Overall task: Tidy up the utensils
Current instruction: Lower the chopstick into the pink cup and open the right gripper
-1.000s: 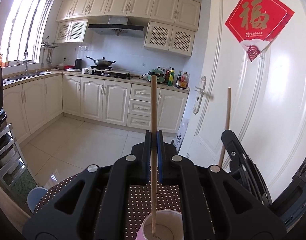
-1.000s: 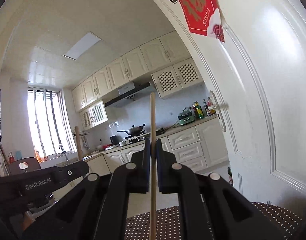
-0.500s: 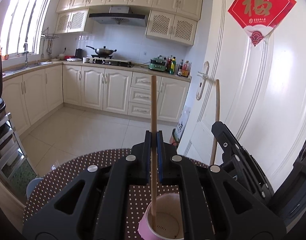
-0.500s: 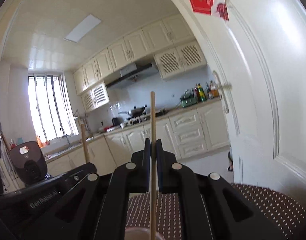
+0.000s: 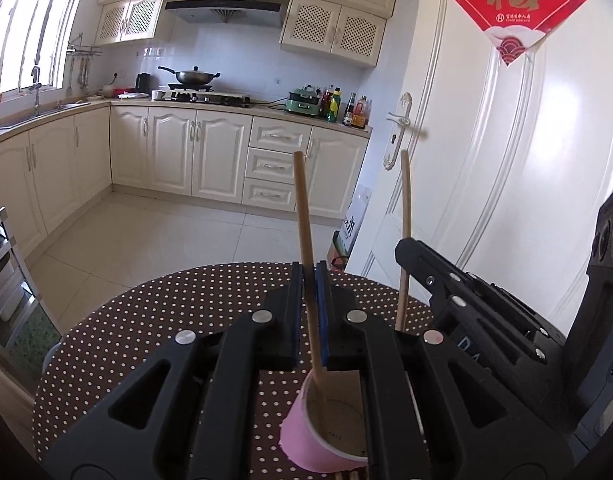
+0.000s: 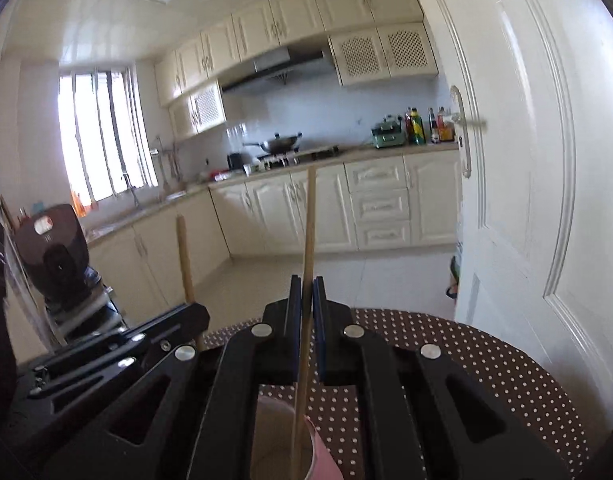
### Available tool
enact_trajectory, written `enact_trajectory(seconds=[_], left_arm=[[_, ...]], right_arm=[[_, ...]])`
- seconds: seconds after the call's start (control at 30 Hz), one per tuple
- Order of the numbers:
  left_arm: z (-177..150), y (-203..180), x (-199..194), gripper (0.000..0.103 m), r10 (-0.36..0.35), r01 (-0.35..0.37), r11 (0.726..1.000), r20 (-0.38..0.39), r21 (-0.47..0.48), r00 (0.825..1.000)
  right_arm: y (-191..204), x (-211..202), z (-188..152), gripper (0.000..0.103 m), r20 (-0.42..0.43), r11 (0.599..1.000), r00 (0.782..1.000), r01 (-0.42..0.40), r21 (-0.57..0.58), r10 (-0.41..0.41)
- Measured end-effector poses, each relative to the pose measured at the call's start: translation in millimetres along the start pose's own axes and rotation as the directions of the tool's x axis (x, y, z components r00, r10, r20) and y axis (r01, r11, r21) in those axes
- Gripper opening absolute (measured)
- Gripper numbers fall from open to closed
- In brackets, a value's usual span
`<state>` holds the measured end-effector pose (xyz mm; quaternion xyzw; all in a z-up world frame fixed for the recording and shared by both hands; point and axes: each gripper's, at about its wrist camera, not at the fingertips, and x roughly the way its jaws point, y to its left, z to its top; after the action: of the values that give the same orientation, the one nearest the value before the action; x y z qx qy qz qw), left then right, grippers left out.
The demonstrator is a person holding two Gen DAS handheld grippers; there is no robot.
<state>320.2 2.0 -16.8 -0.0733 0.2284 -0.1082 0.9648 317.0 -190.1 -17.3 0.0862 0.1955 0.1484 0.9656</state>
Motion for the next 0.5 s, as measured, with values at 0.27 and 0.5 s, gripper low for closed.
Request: enact_trajectory(seconds=[0.27, 0.5], left_arm=[[-3.8, 7.6, 8.1, 0.01, -0.048, 0.047, 0.999, -0.033, -0.017, 0.998], [-2.7, 8.7, 5.4, 0.011, -0.075, 0.075, 0.997, -0.057, -0.01, 0.996]], right_arm=[[7.1, 2.6, -5.1, 0.006, -0.087, 0.999, 0.996, 0.011, -0.031, -0.014], [10.5, 1.3, -6.8, 0.009, -0.119, 0.998, 0.993, 0.018, -0.055, -0.024]])
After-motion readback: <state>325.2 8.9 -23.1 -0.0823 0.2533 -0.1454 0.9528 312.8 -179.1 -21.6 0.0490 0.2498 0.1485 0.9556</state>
